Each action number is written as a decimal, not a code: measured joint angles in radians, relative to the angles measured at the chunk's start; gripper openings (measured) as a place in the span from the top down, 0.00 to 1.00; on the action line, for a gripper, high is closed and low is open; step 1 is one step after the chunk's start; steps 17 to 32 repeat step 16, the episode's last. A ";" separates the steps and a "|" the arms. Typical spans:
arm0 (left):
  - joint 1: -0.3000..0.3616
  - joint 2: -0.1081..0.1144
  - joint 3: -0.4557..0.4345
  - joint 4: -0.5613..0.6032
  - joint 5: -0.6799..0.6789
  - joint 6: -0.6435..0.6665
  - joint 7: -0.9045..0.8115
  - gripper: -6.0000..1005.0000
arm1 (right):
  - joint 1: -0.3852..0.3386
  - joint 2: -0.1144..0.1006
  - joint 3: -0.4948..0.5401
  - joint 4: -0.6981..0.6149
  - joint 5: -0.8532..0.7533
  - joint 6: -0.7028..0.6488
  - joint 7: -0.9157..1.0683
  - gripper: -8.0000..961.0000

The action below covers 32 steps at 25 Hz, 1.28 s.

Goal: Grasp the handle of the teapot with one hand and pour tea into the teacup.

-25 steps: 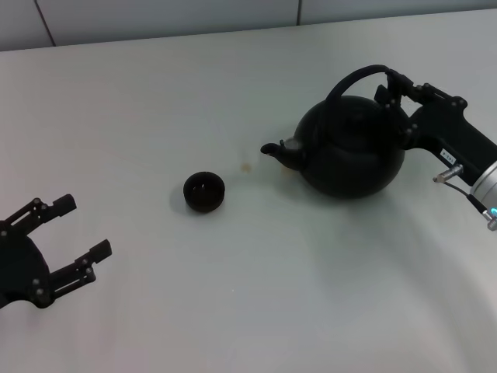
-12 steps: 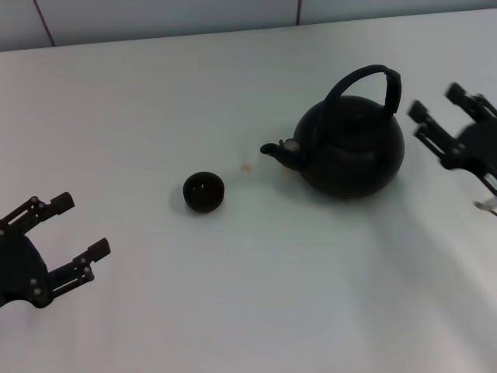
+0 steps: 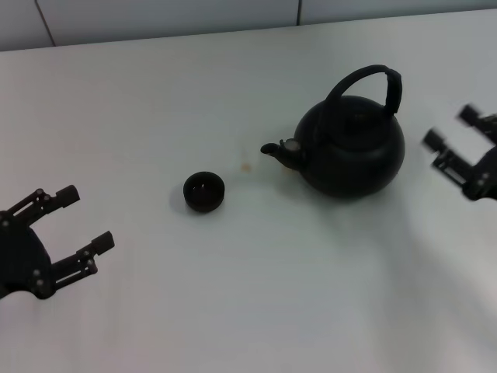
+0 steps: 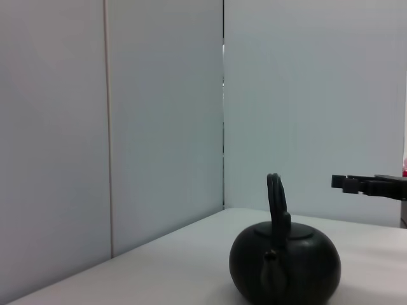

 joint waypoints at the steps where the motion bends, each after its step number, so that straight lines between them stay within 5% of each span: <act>1: -0.010 0.004 0.003 0.003 0.002 0.001 -0.014 0.19 | 0.005 -0.003 -0.004 -0.047 -0.059 -0.015 0.039 0.27; 7: -0.089 0.059 0.084 0.038 0.013 0.001 -0.161 0.19 | 0.100 -0.032 -0.071 -0.350 -0.475 -0.112 0.347 0.27; 12: -0.176 0.087 0.121 0.113 0.125 0.000 -0.331 0.19 | 0.189 -0.030 -0.077 -0.512 -0.695 -0.159 0.453 0.27; 16: -0.241 0.090 0.123 0.123 0.236 -0.005 -0.393 0.19 | 0.205 -0.026 -0.077 -0.542 -0.724 -0.164 0.465 0.27; 32: -0.241 0.090 0.123 0.123 0.236 -0.005 -0.393 0.19 | 0.205 -0.026 -0.077 -0.542 -0.724 -0.164 0.465 0.27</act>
